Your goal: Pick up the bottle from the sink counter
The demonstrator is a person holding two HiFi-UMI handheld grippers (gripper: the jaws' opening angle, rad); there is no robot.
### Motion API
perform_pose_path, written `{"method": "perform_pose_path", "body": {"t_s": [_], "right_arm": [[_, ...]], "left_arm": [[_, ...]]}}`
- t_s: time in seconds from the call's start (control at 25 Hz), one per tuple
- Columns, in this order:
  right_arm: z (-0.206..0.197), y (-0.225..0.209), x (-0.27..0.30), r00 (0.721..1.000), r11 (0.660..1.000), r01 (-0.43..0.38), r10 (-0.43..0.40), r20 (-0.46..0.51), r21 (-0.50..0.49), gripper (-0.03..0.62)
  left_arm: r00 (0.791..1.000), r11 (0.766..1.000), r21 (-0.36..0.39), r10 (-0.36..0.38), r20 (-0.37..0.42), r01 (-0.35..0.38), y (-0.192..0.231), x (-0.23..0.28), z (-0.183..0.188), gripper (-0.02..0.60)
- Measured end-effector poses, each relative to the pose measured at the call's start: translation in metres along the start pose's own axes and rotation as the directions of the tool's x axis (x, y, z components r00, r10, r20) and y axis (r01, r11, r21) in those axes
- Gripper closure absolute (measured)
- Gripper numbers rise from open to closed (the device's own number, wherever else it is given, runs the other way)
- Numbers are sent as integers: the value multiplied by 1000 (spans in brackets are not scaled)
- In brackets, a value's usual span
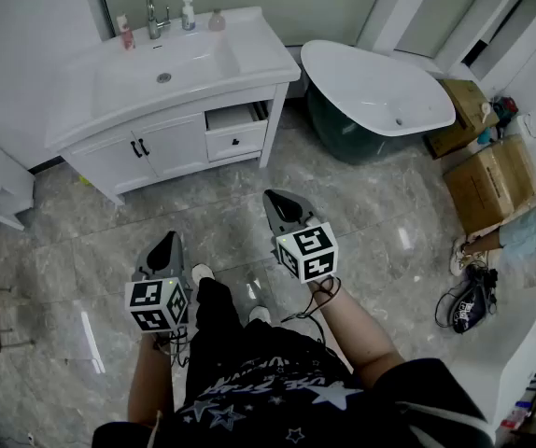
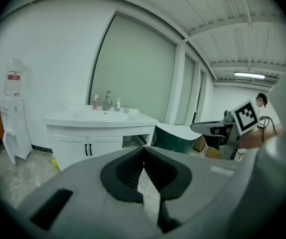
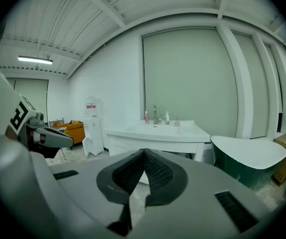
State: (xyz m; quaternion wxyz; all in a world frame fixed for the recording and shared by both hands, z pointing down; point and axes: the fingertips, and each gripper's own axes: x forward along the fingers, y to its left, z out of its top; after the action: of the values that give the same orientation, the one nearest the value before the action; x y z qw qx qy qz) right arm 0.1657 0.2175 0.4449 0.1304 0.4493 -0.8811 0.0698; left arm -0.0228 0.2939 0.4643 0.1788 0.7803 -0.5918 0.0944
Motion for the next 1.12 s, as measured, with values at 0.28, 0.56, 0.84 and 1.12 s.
{"method": "perform_pose_path", "body": {"t_s": [0.28, 0.56, 0.84, 1.12], "right_arm": [[0, 4, 7, 1000, 1000, 8, -8, 5, 15, 592], [24, -6, 50, 999, 1000, 19, -20, 34, 15, 592], [73, -30, 133, 993, 996, 78, -82, 89, 52, 591], [98, -52, 209, 990, 987, 120, -127, 65, 110, 436]], "left_arm": [[1000, 999, -27, 19, 19, -19, 12, -1, 2, 562], [999, 1000, -28, -10, 41, 11, 38, 37, 27, 561], [995, 998, -15, -67, 76, 68, 98, 103, 77, 561], [985, 990, 18, -144, 90, 143, 137, 165, 125, 561]]}}
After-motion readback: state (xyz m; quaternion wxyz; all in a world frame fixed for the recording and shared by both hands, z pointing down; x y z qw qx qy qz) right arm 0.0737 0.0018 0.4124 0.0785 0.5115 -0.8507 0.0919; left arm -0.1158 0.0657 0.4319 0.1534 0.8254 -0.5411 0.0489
